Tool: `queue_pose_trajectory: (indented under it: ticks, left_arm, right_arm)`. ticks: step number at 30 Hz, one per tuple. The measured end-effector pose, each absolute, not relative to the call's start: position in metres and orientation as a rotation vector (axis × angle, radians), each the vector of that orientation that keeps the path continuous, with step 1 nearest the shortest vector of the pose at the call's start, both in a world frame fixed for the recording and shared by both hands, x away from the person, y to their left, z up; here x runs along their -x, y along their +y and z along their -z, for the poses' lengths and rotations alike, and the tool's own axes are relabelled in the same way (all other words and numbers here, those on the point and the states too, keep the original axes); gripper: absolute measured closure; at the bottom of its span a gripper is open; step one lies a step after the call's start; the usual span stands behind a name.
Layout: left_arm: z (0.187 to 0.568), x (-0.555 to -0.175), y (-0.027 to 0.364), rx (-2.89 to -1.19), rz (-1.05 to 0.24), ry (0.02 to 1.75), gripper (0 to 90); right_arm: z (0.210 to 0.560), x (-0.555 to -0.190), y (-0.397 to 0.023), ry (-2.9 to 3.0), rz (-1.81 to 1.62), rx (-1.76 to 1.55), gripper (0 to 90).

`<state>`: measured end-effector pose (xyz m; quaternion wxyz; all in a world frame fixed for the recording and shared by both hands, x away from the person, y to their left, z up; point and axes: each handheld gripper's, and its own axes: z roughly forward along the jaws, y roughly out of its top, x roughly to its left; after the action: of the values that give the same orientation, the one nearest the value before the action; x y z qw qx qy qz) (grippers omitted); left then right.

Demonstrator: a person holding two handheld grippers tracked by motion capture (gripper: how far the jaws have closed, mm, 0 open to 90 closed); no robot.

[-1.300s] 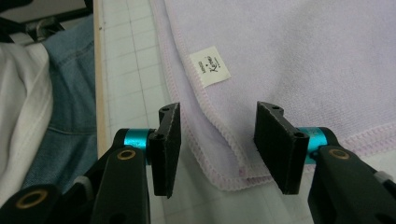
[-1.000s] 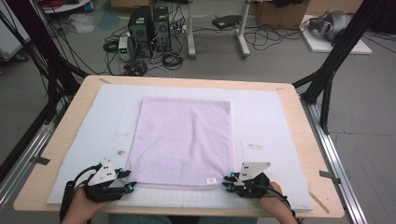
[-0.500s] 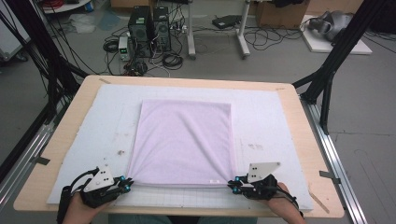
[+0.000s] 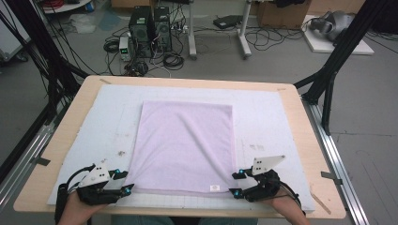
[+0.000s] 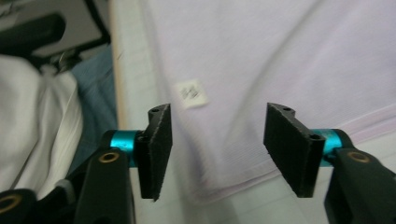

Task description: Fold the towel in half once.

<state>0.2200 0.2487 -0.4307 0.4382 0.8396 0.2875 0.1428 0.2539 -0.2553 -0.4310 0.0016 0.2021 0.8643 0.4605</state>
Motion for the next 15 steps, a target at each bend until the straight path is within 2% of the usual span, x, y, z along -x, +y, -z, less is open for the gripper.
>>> queue_pose_trajectory:
  ticks: [11, 15]
  left_arm:
    - [0.415, -0.253, 0.244, -2.036, -0.386, 0.762, 40.8]
    - [0.411, -0.269, 0.243, -2.017, -0.405, 0.779, 38.9]
  right_arm:
    - [0.416, -0.283, -0.251, 2.528, -1.395, -0.793, 27.5]
    - [0.416, -0.294, -0.248, 2.504, -1.355, -0.813, 27.3]
